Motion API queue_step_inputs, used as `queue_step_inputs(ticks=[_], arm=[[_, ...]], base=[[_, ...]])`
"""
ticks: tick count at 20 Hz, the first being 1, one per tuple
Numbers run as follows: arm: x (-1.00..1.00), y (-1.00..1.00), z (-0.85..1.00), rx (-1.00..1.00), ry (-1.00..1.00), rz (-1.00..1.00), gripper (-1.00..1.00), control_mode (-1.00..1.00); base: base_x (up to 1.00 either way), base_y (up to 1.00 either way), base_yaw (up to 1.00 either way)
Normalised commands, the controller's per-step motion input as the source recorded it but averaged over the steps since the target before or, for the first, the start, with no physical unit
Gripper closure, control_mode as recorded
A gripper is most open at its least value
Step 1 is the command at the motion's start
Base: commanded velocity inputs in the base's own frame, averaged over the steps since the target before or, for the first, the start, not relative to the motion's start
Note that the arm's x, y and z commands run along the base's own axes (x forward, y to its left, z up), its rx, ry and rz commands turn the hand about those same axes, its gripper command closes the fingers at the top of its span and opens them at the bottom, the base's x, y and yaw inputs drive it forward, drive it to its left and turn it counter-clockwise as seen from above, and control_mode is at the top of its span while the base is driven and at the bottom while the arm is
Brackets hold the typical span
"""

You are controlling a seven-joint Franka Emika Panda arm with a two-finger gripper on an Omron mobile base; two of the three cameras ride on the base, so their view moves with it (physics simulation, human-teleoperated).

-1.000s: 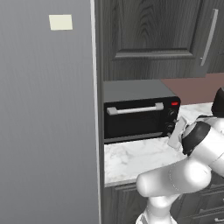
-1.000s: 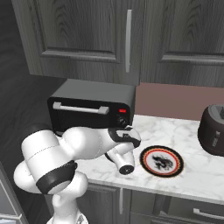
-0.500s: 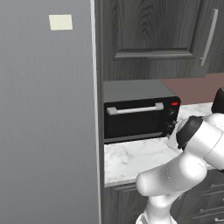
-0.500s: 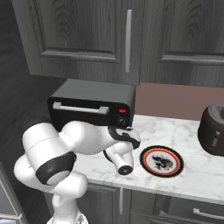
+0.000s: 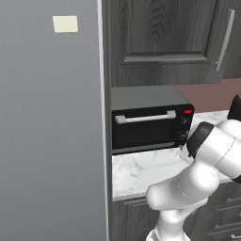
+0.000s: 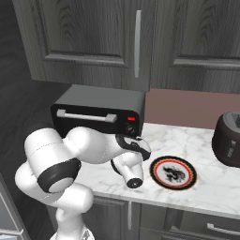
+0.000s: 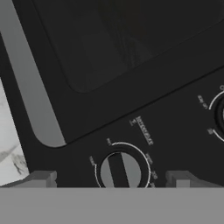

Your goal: Pull the toaster oven rack outwards. Pick up the baguette from the plate and place it on the toaster oven rack. Close the toaster oven door fully and set the temperature to the lowest setting.

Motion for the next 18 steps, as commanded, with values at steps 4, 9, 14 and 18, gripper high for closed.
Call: queue_step_inputs(ticks=[4, 9, 14, 18], arm=[[0.0, 0.0, -0.15, 0.0, 0.0, 0.0, -1.0, -1.0], [0.0, 0.0, -0.15, 0.0, 0.0, 0.0, -1.0, -1.0], [0.0, 0.0, -0.13, 0.0, 0.0, 0.0, -1.0, -1.0], [0.0, 0.0, -0.1, 0.0, 0.0, 0.0, -1.0, -1.0]], base=[[0.0, 0.0, 0.0], [0.0, 0.0, 0.0], [0.0, 0.0, 0.0], [0.0, 0.0, 0.0]])
